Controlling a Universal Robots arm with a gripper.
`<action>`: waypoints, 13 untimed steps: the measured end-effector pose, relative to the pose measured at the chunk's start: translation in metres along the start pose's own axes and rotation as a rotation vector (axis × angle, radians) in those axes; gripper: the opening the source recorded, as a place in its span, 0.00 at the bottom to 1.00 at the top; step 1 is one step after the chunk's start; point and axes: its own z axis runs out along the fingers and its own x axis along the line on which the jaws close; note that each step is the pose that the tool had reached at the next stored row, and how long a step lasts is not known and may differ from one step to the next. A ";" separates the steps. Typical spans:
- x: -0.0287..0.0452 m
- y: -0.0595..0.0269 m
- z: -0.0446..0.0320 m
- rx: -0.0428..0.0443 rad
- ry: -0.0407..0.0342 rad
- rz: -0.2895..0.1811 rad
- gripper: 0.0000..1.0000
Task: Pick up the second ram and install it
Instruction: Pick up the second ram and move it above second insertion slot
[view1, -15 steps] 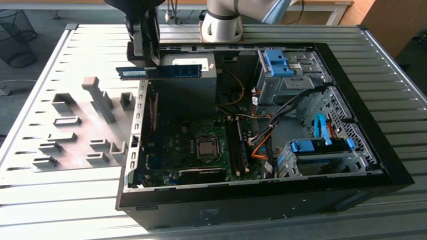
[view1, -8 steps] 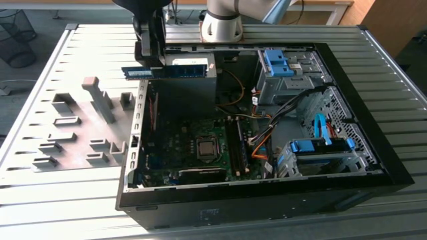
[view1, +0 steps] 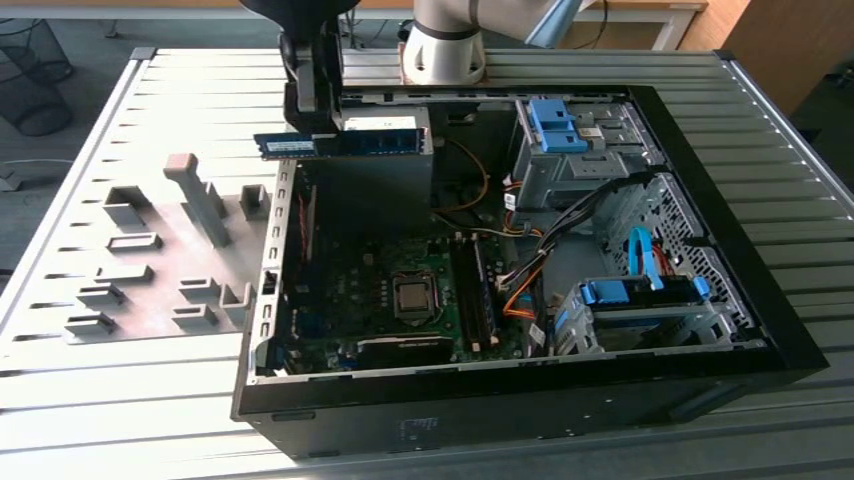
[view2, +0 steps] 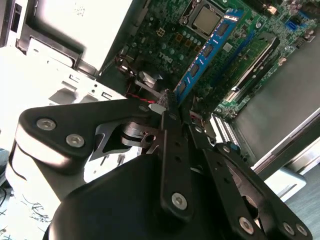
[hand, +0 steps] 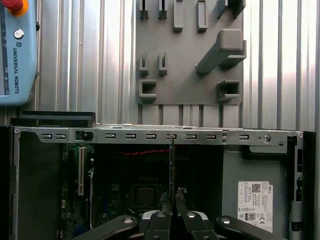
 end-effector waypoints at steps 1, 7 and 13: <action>0.0000 -0.0011 0.0000 0.0000 0.0001 0.000 0.14; 0.0000 -0.0086 -0.0001 0.0000 0.0000 0.000 0.14; 0.0000 -0.0158 -0.0002 0.0000 0.0001 0.000 0.14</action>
